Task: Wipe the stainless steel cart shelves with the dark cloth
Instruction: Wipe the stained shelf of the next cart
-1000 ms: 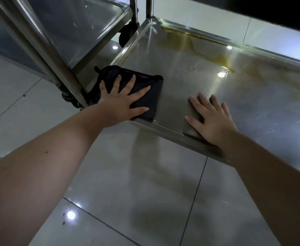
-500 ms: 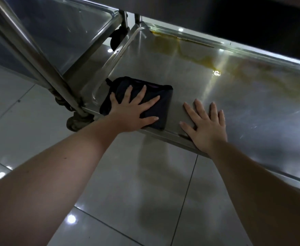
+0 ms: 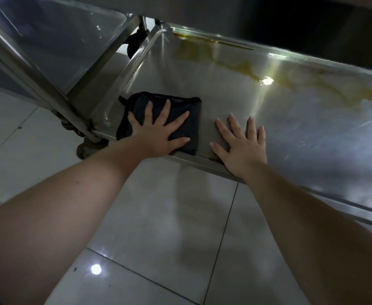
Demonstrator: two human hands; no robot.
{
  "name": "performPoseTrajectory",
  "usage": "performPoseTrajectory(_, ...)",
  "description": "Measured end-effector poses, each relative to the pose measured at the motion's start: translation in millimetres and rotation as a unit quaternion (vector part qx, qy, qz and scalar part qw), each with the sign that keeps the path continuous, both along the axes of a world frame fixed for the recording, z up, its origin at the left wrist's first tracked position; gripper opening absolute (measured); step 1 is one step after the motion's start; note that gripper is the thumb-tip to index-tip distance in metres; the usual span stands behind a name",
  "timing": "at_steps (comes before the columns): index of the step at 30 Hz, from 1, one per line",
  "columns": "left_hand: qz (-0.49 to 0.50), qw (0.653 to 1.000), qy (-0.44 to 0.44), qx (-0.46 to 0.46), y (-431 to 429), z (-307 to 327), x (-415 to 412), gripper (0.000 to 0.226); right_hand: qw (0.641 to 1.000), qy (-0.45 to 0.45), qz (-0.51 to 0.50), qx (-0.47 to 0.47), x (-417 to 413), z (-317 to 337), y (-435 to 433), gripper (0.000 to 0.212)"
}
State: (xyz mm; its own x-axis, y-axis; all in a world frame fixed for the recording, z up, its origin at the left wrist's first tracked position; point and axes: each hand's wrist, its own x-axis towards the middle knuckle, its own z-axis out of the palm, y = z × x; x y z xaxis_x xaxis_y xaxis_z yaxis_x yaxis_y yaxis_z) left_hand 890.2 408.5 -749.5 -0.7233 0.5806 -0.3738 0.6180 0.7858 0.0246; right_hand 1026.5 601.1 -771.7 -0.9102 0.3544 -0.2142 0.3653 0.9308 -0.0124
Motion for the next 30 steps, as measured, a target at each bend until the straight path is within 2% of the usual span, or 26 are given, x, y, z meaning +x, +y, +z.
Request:
performPoseTrajectory(5,-0.035,0.999,-0.002,0.000,42,1,34,0.071,0.997,-0.025,0.048,-0.052,32,15,45,0.067)
performPoseTrajectory(11,-0.010,1.000,0.020,-0.001,44,2,40,0.073,0.995,-0.088,0.008,-0.036,139,21,146,0.092)
performPoseTrajectory(16,0.001,1.000,0.019,-0.007,72,1,66,0.069,0.998,-0.044,-0.036,-0.035,168,8,153,0.066)
performPoseTrajectory(24,-0.093,0.996,0.003,0.005,208,-2,165,0.071,0.996,-0.002,-0.025,-0.087,174,11,174,0.065)
performPoseTrajectory(27,-0.083,0.996,-0.017,0.007,251,2,198,0.071,0.993,-0.008,-0.096,-0.072,194,12,201,0.063)
performPoseTrajectory(30,-0.082,0.996,-0.021,0.017,251,2,198,0.071,0.987,-0.009,-0.134,-0.085,215,10,218,0.062)
